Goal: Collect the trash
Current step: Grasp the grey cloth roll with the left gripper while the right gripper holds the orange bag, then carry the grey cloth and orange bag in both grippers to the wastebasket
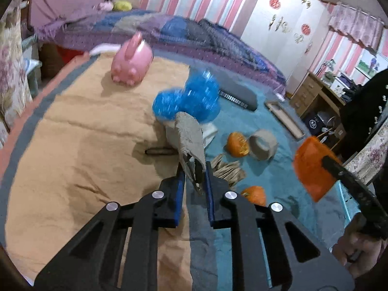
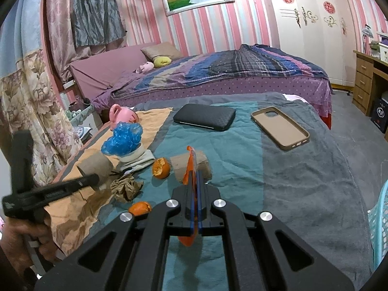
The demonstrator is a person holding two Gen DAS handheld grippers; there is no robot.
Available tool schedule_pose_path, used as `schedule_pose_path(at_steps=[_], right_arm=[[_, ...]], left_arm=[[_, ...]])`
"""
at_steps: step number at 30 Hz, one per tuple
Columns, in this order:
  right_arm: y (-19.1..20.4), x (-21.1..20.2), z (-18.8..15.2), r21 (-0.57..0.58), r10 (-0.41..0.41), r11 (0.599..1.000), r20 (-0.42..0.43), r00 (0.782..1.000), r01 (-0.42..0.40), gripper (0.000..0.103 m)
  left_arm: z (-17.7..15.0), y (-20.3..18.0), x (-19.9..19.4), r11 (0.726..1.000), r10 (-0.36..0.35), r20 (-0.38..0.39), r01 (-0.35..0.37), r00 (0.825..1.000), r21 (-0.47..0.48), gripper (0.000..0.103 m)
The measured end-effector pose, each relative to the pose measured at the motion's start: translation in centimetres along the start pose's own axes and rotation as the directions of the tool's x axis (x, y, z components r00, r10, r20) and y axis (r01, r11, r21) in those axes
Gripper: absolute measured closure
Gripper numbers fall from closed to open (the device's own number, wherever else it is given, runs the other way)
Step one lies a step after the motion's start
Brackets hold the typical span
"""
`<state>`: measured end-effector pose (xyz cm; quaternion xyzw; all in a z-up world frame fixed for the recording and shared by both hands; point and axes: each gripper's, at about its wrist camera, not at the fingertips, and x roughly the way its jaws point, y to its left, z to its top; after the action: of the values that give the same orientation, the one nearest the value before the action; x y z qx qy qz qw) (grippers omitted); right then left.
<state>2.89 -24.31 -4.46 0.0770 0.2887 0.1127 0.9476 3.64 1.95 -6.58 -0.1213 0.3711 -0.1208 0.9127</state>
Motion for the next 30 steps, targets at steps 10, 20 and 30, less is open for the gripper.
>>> schedule_pose_path(at_steps=[10, 20, 30], right_arm=[[-0.4, -0.5, 0.2, 0.007, 0.008, 1.0, 0.023, 1.0, -0.009, 0.102], [-1.0, -2.1, 0.8, -0.008, 0.005, 1.0, 0.067, 0.998, -0.005, 0.102], [-2.0, -3.5, 1.3, 0.003, -0.014, 1.0, 0.102, 0.995, 0.014, 0.102]], left_arm=[[0.9, -0.6, -2.6, 0.999, -0.039, 0.085, 0.039, 0.996, 0.007, 0.089], [1.5, -4.1, -4.9, 0.993, -0.107, 0.183, 0.094, 0.977, 0.074, 0.089], [1.6, -6.7, -5.1, 0.985, -0.148, 0.197, 0.128, 0.969, 0.112, 0.089]])
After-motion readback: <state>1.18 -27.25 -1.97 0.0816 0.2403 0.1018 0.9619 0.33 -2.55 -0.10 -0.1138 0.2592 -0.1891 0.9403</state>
